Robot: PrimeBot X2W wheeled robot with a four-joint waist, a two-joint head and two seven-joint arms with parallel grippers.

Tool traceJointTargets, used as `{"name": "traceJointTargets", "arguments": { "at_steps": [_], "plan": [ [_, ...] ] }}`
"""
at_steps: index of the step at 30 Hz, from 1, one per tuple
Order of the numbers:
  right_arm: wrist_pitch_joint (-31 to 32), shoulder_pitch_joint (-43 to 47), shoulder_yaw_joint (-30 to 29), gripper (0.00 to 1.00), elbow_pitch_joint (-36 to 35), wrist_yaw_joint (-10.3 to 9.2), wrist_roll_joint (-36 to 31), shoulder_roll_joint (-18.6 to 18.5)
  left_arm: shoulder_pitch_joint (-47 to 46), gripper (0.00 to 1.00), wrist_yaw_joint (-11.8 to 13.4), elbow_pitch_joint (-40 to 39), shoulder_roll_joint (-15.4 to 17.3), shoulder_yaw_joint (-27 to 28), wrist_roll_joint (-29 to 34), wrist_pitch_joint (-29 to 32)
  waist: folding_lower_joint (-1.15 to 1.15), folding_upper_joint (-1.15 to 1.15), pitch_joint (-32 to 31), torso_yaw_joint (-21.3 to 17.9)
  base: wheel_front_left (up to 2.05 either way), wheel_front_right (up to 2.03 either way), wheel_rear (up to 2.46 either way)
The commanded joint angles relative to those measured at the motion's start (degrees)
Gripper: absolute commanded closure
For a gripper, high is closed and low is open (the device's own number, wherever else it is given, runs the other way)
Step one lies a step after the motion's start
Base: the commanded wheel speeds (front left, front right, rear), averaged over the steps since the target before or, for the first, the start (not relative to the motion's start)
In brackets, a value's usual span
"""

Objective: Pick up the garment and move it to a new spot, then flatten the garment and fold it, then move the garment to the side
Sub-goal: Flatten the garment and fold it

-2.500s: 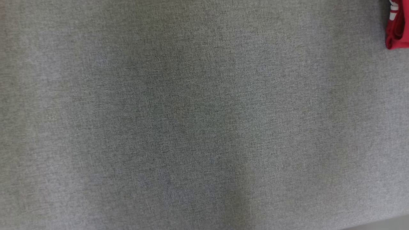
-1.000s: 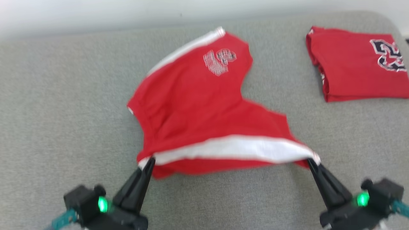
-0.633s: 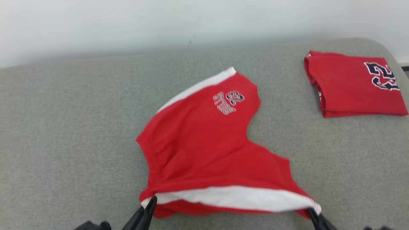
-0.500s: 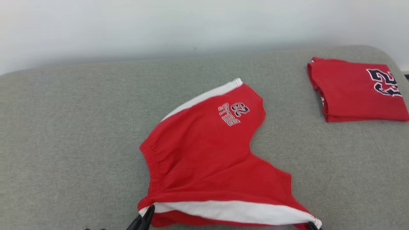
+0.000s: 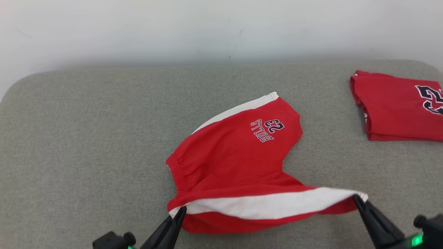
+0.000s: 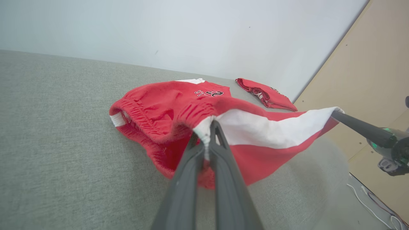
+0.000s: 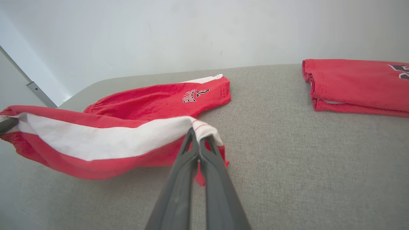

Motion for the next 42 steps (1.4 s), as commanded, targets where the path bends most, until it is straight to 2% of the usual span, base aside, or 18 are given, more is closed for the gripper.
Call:
{"name": "traceJointTargets", "arguments": {
  "at_steps": [1, 10, 13, 20, 24, 30, 35, 42],
  "plan": [
    [0.49, -1.97, -0.25, 1.0, 0.36, -0.16, 0.01, -0.77, -1.48, 1.0, 0.07, 0.0, -0.51, -0.03, 0.42, -0.16, 0.0, 0.0, 0.42, 0.44, 0.0, 0.0, 0.0],
    [3.8, -18.03, 3.63, 1.0, 6.43, -0.17, 2.66, -5.85, -11.21, 1.0, 0.07, 3.38, -2.68, -1.41, -0.84, -0.16, 0.0, 0.0, 3.68, 3.41, 0.0, 0.0, 0.0],
    [4.91, -26.96, 8.15, 1.0, 10.74, -0.17, 3.1, -7.69, -16.11, 1.0, 0.07, 6.28, -3.99, -1.61, -1.53, -0.16, 0.0, 0.0, 5.7, 5.12, 0.0, 0.0, 0.0],
    [6.18, -43.07, 15.94, 1.0, 22.62, -0.16, 6.07, -8.59, -23.71, 1.0, 0.07, 12.6, -6.85, -2.61, -2.81, -0.16, 0.0, 0.0, 9.24, 7.91, 0.0, 0.0, 0.0],
    [5.47, -52.9, 20.48, 1.0, 32.22, -0.17, 7.06, -7.42, -28.06, 1.0, 0.06, 16.59, -8.98, -3.06, -3.29, -0.16, 0.0, 0.0, 11.65, 9.65, 0.0, 0.0, 0.0],
    [4.4, -62.11, 26.41, 1.0, 41.35, -0.17, 7.42, -5.82, -31.79, 1.0, 0.07, 20.44, -11.01, -2.7, -2.82, -0.17, 0.0, 0.0, 14.42, 10.7, 0.0, 0.0, 0.0],
    [3.02, -67.6, 29.44, 1.0, 48.81, -0.16, 8.09, -4.31, -33.49, 1.0, 0.06, 22.03, -12.02, -2.15, -2.2, -0.16, 0.0, 0.0, 15.9, 10.95, 0.0, 0.0, 0.0],
    [1.81, -71.39, 32.64, 1.0, 54.85, -0.17, 9.91, -2.59, -34.59, 1.0, 0.06, 22.4, -12.64, -2.25, -1.75, -0.16, 0.0, 0.0, 16.85, 11.0, 0.0, 0.0, 0.0]
  ]
}}
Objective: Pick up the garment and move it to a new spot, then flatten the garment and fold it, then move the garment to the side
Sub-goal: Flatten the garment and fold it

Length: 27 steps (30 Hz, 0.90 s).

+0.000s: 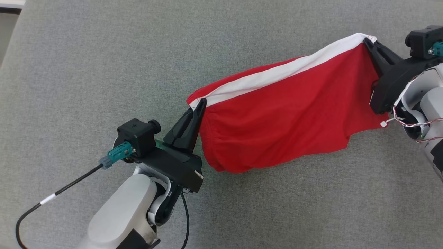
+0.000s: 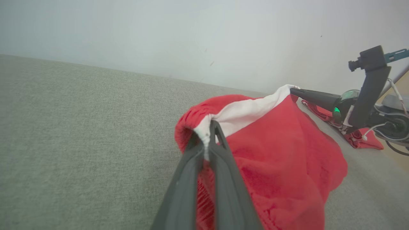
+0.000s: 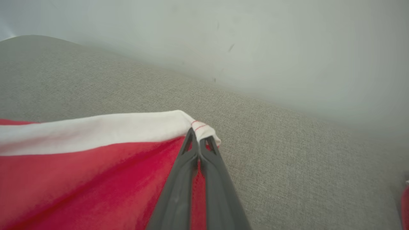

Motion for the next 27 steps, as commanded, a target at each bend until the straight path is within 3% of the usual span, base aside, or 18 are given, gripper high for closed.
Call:
{"name": "traceJointTargets", "arguments": {
  "at_steps": [1, 3, 4, 5, 6, 13, 18, 27],
  "plan": [
    [-0.28, -0.47, 0.33, 1.0, 0.55, -0.18, 0.69, 0.16, -0.55, 1.0, 0.06, 0.09, -0.16, -0.09, 0.33, -0.17, -0.01, -0.01, 0.16, -0.06, 0.0, 0.0, 0.0],
    [-0.94, -1.31, 1.23, 1.0, 1.65, -0.18, 1.18, 0.53, -0.86, 1.0, 0.06, 0.44, -0.11, -0.4, 0.61, -0.16, -0.01, -0.01, 0.22, -0.16, 0.0, 0.0, 0.0],
    [-1.31, -1.54, 1.74, 0.76, 2.15, -0.18, 1.56, 0.76, -1.05, 0.96, 0.06, 0.64, -0.1, -0.5, 0.69, -0.16, -0.01, -0.01, 0.19, -0.22, 0.0, 0.0, 0.0],
    [-1.58, -1.69, 2.3, 0.2, 2.62, -0.18, 1.84, 0.94, -1.13, 0.62, 0.06, 0.92, -0.04, -0.56, 0.83, -0.16, -0.01, -0.01, 0.05, -0.3, 0.0, 0.0, 0.0],
    [-1.89, -1.75, 2.85, 0.0, 3.03, -0.18, 2.24, 1.02, -1.14, 0.01, 0.06, 1.24, -0.05, -0.61, 1.05, -0.17, -0.01, -0.01, -0.16, -0.36, 0.0, 0.0, 0.0],
    [-4.57, 0.12, 5.8, 0.0, 4.46, -0.17, 5.22, 0.52, 2.29, 0.0, 0.07, 1.21, 0.28, 3.17, 5.44, -0.17, -0.01, -0.01, -3.6, -0.8, 0.0, 0.0, 0.0],
    [-6.5, 3.16, 7.02, 0.0, 5.09, -0.18, 7.9, -0.77, 8.2, 0.0, 0.72, -2.03, -0.12, 11.14, 11.1, -0.17, -0.01, -0.01, -6.26, -1.12, 0.0, 0.0, 0.0],
    [-6.41, 7.85, 8.99, 0.0, 7.05, -0.18, 11.69, -0.15, 20.38, 0.0, 3.88, -14.38, -4.47, 28.15, 23.08, -0.16, -0.01, -0.01, -8.52, -0.35, 0.0, 0.0, 0.0]
  ]
}}
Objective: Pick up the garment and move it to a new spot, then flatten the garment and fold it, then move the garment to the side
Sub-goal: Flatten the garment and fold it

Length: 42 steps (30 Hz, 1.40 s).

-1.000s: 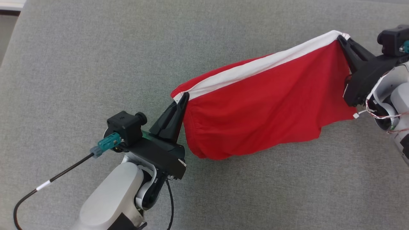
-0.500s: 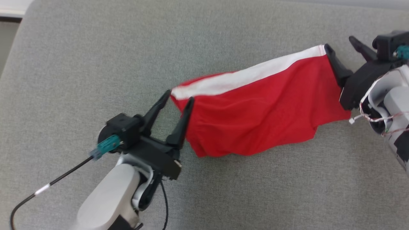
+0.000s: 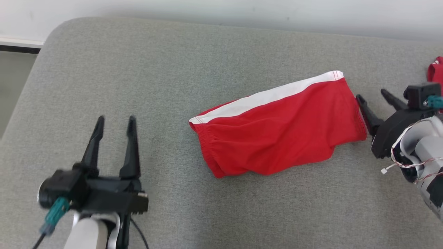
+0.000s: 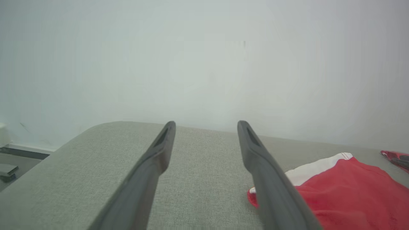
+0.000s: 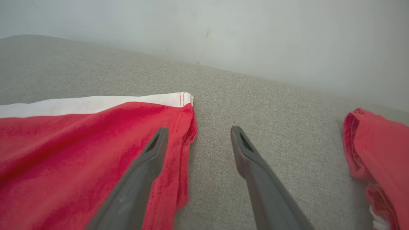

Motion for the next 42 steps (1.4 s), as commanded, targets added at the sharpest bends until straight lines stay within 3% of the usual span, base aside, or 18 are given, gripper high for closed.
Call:
{"name": "traceJointTargets", "arguments": {
  "at_steps": [1, 10, 19, 20, 21, 31, 42],
  "plan": [
    [0.34, 1.13, 0.42, 0.0, 0.62, -0.17, 0.88, 0.61, 3.13, 0.0, 0.4, -1.95, -1.2, 2.19, 2.54, -0.15, 0.01, 0.0, -0.28, 0.71, 0.0, 0.0, 0.0],
    [1.63, 1.66, 0.7, 0.0, 4.41, -0.17, 3.82, 2.4, 9.96, 0.0, -1.06, -3.7, -4.25, 8.3, 7.84, -0.15, 0.01, 0.0, 0.41, 2.75, 0.0, 0.0, 0.0],
    [3.98, 2.42, 0.78, 0.0, 7.91, -0.17, 6.09, 4.24, 10.68, 0.0, -2.44, -2.5, -5.08, 9.15, 9.18, -0.15, 0.01, 0.0, 0.4, 4.06, 0.0, 0.0, 0.0],
    [4.4, 2.58, 0.99, 0.58, 7.94, -0.16, 6.29, 4.42, 10.6, 0.0, -2.57, -2.4, -5.12, 9.18, 9.22, -0.15, 0.01, 0.0, 0.34, 4.13, 0.0, 0.0, 0.0],
    [4.54, 2.65, 1.09, 1.0, 7.82, -0.17, 6.67, 4.54, 10.53, 0.0, -2.53, -2.32, -5.15, 9.19, 9.22, -0.15, 0.01, 0.0, 0.26, 4.15, 0.0, 0.0, 0.0],
    [-1.97, 8.95, -0.96, 1.0, 3.91, -0.16, 11.32, 3.41, 12.8, 0.0, -3.0, -1.25, -5.14, 7.97, 8.57, -0.15, 0.01, 0.0, -4.34, 2.25, 0.0, 0.0, 0.0],
    [-4.35, 20.86, -3.61, 1.0, -3.52, -0.17, 13.26, -3.95, 16.74, 0.0, -3.1, -1.58, -5.16, 7.98, 10.04, -0.15, 0.01, 0.0, -9.02, -2.78, 0.0, 0.0, 0.0]
  ]
}}
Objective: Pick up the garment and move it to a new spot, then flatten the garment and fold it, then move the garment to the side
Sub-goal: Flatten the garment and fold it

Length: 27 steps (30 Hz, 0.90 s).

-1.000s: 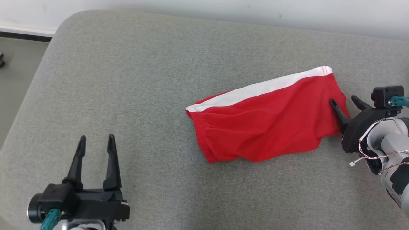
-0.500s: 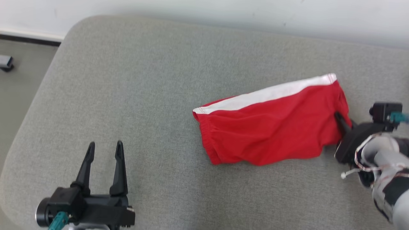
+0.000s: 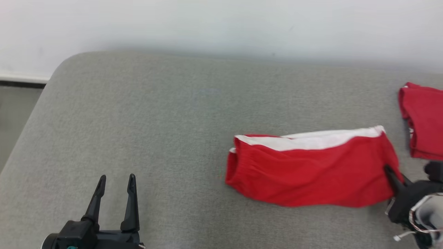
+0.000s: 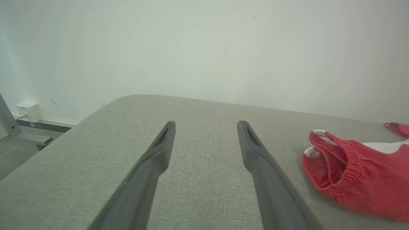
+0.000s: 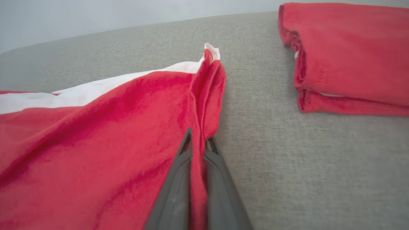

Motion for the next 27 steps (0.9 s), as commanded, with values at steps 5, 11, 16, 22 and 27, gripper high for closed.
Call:
{"name": "traceJointTargets", "arguments": {
  "at_steps": [5, 11, 16, 22, 27],
  "plan": [
    [-0.29, 1.82, -2.25, 1.0, -0.18, -0.18, -0.73, -2.18, 1.25, 0.0, -0.09, -0.11, -0.07, 0.61, 0.54, -0.15, 0.01, 0.0, -1.7, -2.54, 0.0, 0.0, 0.0],
    [-0.3, 0.86, -3.74, 1.0, -2.54, -0.18, -4.79, -0.52, 2.36, 0.0, -0.25, 0.07, -0.07, 1.75, 0.59, -0.15, 0.01, 0.0, -2.48, -3.74, 0.0, 0.0, 0.0],
    [-0.31, 0.42, -4.93, 1.0, -6.01, -0.18, -9.29, 0.95, 2.74, 0.0, -0.3, -0.04, -0.08, 2.01, 0.66, -0.15, 0.01, 0.0, -2.91, -4.17, 0.0, 0.0, 0.0],
    [-0.31, 1.56, -5.62, 1.0, -13.45, -0.18, -15.52, 3.11, 2.59, 0.0, -0.4, 0.27, -0.08, 2.33, 0.66, -0.15, 0.01, 0.0, -3.3, -4.36, 0.0, 0.0, 0.0],
    [1.11, 2.77, -5.31, 1.0, -19.03, -0.18, -19.04, 5.49, 1.95, 0.0, -0.44, 0.16, -0.06, 1.54, 0.29, -0.15, 0.01, 0.0, -3.08, -3.77, 0.0, 0.0, 0.0]
  ]
}}
